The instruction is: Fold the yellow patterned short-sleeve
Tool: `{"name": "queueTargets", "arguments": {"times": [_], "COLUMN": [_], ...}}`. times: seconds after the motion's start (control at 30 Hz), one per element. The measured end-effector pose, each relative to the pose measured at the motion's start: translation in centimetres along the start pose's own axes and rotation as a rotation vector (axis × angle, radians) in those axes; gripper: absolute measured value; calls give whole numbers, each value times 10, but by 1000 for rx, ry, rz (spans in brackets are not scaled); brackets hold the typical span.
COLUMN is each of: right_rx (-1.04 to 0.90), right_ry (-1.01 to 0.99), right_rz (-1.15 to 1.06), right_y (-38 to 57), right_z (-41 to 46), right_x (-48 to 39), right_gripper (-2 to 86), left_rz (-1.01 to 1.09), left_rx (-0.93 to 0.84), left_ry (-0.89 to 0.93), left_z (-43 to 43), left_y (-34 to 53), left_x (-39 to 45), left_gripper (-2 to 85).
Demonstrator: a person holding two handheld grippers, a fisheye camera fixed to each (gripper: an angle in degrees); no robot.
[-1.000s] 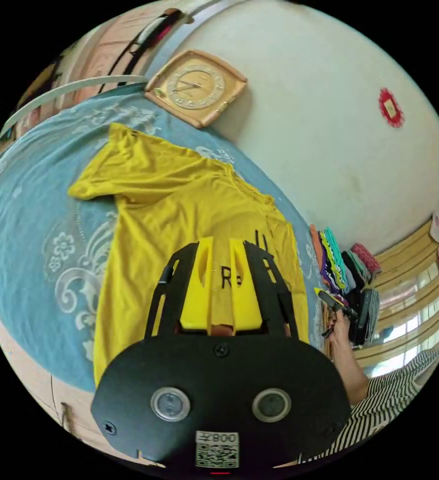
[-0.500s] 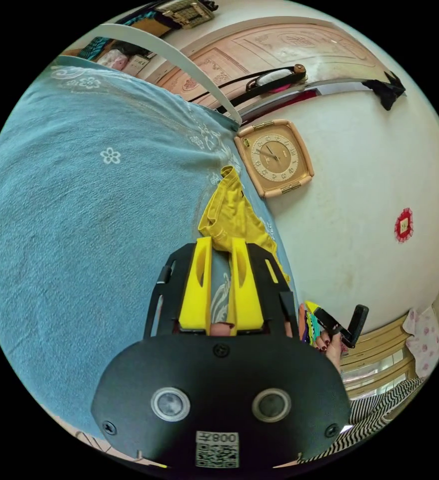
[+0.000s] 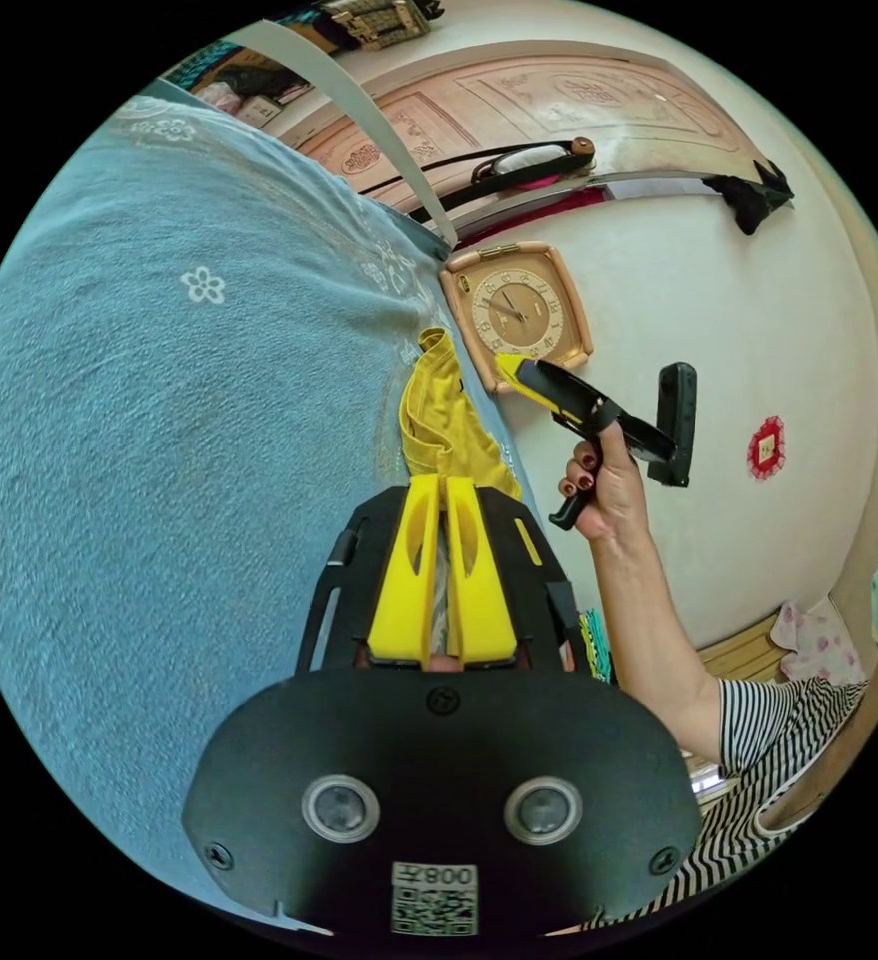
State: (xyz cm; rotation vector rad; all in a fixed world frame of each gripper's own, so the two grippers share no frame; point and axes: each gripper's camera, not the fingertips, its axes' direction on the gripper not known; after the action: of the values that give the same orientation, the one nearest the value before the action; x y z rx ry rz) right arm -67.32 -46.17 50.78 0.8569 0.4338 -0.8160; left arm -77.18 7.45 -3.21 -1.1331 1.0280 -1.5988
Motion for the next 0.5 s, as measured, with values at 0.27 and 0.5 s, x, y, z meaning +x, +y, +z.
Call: {"name": "queueTargets", "arguments": {"times": [0.27, 0.5], "right_rx": [-167, -152], "right_ry": [100, 121], "right_rz": [-14, 23], "right_y": [-75, -95], "right_z": [64, 71], "right_x": [1, 21], "right_gripper": [75, 25], "left_rz": [16, 14], "left_rx": [-41, -51], "left_ry": [12, 16], "left_z": [-9, -10], "left_y": [-6, -7], "left_x": [-18, -26], "left_gripper": [8, 9]}}
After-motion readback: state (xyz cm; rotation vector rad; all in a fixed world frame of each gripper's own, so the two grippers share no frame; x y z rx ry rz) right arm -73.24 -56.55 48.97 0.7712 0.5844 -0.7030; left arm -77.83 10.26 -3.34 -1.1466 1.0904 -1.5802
